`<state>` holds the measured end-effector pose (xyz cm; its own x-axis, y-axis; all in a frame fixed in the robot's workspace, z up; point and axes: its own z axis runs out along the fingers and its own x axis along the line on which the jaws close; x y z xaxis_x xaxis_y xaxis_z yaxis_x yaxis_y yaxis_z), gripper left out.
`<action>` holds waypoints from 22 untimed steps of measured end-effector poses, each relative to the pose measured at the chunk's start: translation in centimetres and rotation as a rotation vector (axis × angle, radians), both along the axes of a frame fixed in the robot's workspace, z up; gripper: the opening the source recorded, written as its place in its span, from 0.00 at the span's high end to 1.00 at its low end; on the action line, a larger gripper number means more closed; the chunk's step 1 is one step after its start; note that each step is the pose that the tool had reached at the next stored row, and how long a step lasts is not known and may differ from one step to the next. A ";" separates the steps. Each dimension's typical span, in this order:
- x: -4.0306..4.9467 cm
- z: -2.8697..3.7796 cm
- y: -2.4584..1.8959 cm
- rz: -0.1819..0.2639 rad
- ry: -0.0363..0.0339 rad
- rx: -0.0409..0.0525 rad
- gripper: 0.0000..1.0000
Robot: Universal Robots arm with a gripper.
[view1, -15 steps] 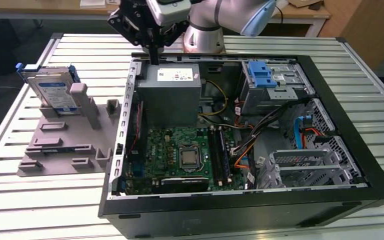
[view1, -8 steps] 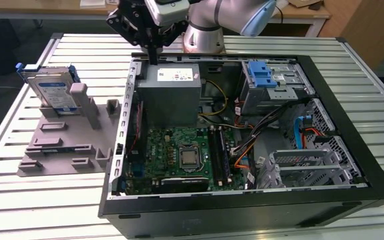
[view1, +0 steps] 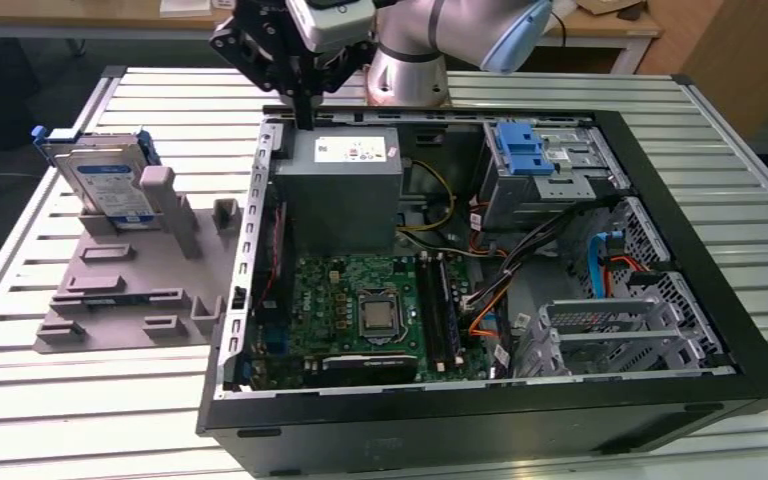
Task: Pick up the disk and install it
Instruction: 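Reach for the disk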
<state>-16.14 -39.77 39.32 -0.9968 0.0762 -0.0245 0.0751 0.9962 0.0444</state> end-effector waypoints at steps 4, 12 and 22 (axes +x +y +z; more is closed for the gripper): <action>-0.10 0.00 0.00 0.000 0.0000 0.0000 0.89; -0.31 -0.01 0.00 0.000 0.0000 0.0000 0.89; -0.60 -0.01 0.00 0.000 0.0000 0.0000 0.89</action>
